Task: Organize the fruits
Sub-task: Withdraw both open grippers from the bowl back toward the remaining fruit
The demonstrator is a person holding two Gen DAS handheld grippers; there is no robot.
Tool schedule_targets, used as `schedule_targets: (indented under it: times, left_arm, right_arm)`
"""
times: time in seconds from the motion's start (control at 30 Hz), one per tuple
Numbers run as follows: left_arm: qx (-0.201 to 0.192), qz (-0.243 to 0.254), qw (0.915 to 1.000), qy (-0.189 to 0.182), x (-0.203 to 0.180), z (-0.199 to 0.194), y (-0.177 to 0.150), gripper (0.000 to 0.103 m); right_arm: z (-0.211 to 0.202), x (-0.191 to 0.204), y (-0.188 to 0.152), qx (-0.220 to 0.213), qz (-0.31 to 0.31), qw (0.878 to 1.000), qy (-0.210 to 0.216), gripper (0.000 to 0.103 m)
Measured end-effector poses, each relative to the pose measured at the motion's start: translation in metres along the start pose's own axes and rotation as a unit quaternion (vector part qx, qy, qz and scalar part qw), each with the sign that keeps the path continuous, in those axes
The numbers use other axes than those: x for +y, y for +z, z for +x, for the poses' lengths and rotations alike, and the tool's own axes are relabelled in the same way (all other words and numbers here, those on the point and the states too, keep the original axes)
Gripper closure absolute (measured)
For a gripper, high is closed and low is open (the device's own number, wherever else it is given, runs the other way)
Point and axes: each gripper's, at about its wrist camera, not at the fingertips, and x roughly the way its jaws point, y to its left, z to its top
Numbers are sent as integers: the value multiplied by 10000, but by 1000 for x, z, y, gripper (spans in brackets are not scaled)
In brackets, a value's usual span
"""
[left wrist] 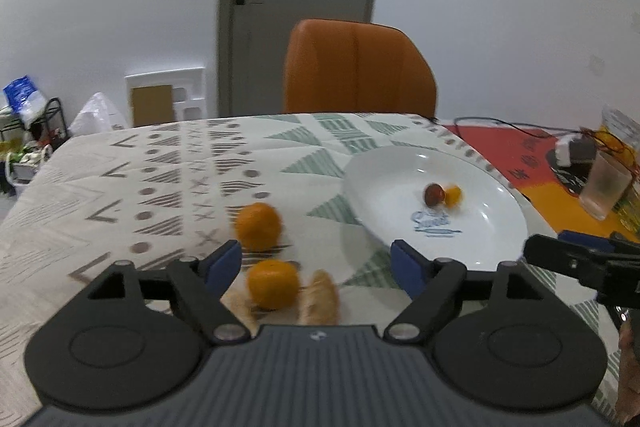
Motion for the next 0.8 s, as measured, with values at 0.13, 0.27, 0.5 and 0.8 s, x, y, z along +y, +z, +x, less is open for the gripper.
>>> schedule_targets:
  times: [0.13, 0.27, 0.5, 0.8]
  left_arm:
    - [-6, -197, 9996, 181, 17, -9, -1, 20]
    - [-48, -316, 9989, 351, 32, -19, -4, 17]
    - [-27, -421, 9980, 462, 45, -30, -11, 17]
    - [56, -479, 9974, 529, 61, -43, -25, 17]
  right_arm:
    - [0, 7, 1, 16, -38, 10000, 54, 0]
    - [2, 11, 0, 90, -62, 9999, 117, 0]
    - [5, 21, -1, 171, -133, 9996, 204, 0]
    - [12, 43, -7, 325, -371, 9976, 482, 0]
